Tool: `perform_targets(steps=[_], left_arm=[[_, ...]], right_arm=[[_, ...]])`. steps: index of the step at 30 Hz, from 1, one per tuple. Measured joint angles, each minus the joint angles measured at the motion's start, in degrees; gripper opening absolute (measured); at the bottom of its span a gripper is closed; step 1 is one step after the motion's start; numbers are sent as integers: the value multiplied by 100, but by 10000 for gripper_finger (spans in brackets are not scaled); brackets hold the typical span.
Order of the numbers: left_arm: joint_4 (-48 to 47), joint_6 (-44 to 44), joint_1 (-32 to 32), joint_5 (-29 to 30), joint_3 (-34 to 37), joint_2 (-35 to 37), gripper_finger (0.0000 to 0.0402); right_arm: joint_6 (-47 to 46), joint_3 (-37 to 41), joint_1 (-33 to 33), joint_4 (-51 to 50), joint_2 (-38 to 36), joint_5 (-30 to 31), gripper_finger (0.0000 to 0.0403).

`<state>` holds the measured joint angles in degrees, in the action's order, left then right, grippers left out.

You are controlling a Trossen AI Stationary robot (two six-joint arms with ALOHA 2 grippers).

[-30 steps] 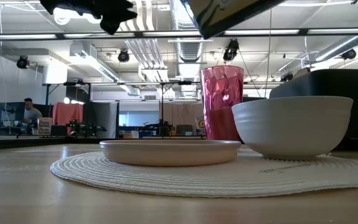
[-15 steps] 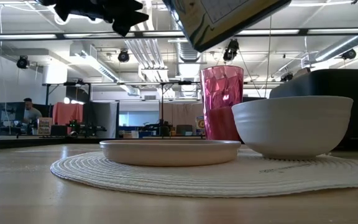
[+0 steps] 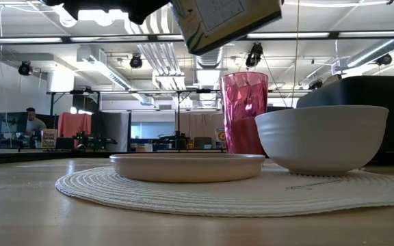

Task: Arrange a breakfast setting
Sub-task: Pour the cereal from the cereal box into the white bowl

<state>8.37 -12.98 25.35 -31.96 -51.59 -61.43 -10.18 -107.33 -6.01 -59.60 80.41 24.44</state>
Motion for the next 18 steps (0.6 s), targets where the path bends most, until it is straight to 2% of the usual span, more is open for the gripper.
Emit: perform_targets(steps=[3,7,13,18], left_arm=[[163,3,3,54,0,0,275],[128,-56,-7,416,2,2,275],[-16,-187,-6,470,-1,37,275],[-415,-502,6,1086,-4,143,275]], right_arm=[[129,-2,40,88,58,-8,151],[143,-2,50,89,74,-24,151],[206,-92,47,-76,-53,40,151],[211,-168,30,-71,-253,-47,151]])
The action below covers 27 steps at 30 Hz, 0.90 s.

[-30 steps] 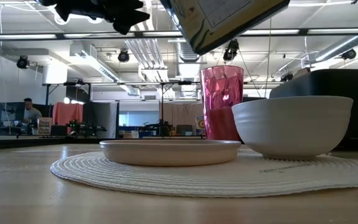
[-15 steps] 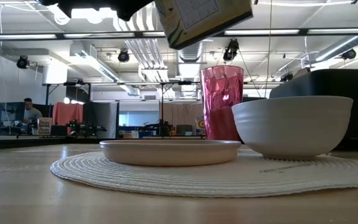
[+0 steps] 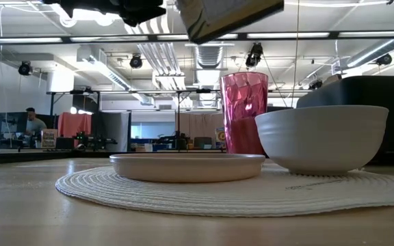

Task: Arrange a breakfast setting
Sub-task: Pour the cereal from the cereal box into the white bowl

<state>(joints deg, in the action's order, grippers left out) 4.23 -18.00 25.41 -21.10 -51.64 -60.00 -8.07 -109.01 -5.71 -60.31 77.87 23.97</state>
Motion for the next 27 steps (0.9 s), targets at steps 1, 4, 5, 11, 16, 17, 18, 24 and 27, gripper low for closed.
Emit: perform_targets(steps=[1,4,5,11,16,17,18,24,27], left_arm=[[-2,-10,-2,58,0,16,275],[30,-23,-4,28,0,50,275],[29,-56,-14,-7,0,52,275],[278,-103,-13,-92,0,47,274],[584,-104,-13,-382,0,50,274],[611,-100,-11,-602,0,50,274],[618,-92,-13,-874,0,50,274],[846,115,-46,-1463,0,40,274],[1159,331,-50,-1496,0,16,274]], right_arm=[[-3,-3,-1,-2,-36,-4,151],[-66,-7,9,-27,-64,66,151],[-87,-7,12,-31,-62,90,151],[-85,-7,8,-38,87,-48,151],[-86,-7,8,-39,222,-212,151],[-86,-7,9,-46,239,-212,150],[-83,-7,10,-59,252,-195,151],[-40,-7,8,-30,287,-211,150],[-42,-7,10,-23,324,-197,150]])
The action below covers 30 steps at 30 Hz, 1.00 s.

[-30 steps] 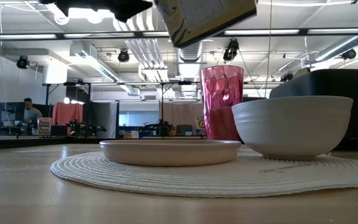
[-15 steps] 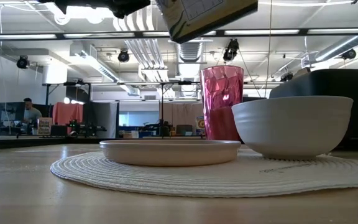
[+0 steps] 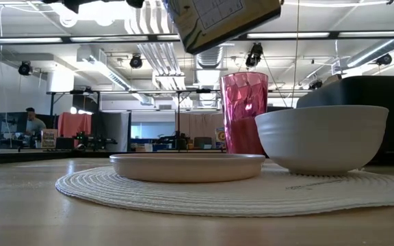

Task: Arrange a breakfast setting
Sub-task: Pour the cereal from the cereal box into the white bowl

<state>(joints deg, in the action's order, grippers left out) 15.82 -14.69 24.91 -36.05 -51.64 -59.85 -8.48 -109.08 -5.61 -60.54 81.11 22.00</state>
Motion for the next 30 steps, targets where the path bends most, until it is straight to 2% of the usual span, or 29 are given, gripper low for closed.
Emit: perform_targets(steps=[11,14,19,23,28,30], left_arm=[[323,187,-109,-115,0,-36,274],[328,494,-188,-113,0,-114,274],[444,726,-370,215,0,-288,263],[467,679,-457,339,0,-371,202],[475,877,-488,332,0,-398,64],[480,1047,-488,325,-1,-389,54]], right_arm=[[242,0,2,266,153,-143,150],[327,0,2,311,217,-147,150],[460,0,2,466,293,-222,150],[441,0,2,433,301,-271,150],[405,0,2,481,285,-306,151],[382,0,2,497,283,-317,151]])
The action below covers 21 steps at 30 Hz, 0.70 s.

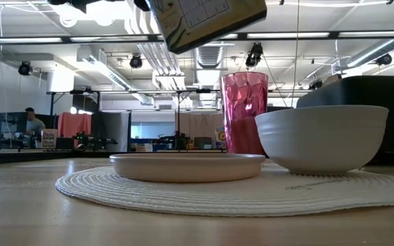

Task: Arrange a breakfast setting
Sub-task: Pour the cereal from the cereal box into the white bowl

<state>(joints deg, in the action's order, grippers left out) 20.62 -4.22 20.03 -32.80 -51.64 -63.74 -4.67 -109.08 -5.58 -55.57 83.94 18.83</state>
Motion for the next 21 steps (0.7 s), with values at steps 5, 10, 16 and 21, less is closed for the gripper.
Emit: perform_targets(steps=[5,10,16,21], left_arm=[[-15,245,0,2,-1,25,54],[-157,446,11,201,3,45,54],[-500,277,17,848,5,111,54],[-1288,-45,13,2505,12,302,54]], right_arm=[[-219,0,13,65,9,9,173],[-653,-82,143,10,-42,52,219],[-1236,-652,288,-792,-102,64,286],[-1241,-760,291,-1158,-94,246,323]])
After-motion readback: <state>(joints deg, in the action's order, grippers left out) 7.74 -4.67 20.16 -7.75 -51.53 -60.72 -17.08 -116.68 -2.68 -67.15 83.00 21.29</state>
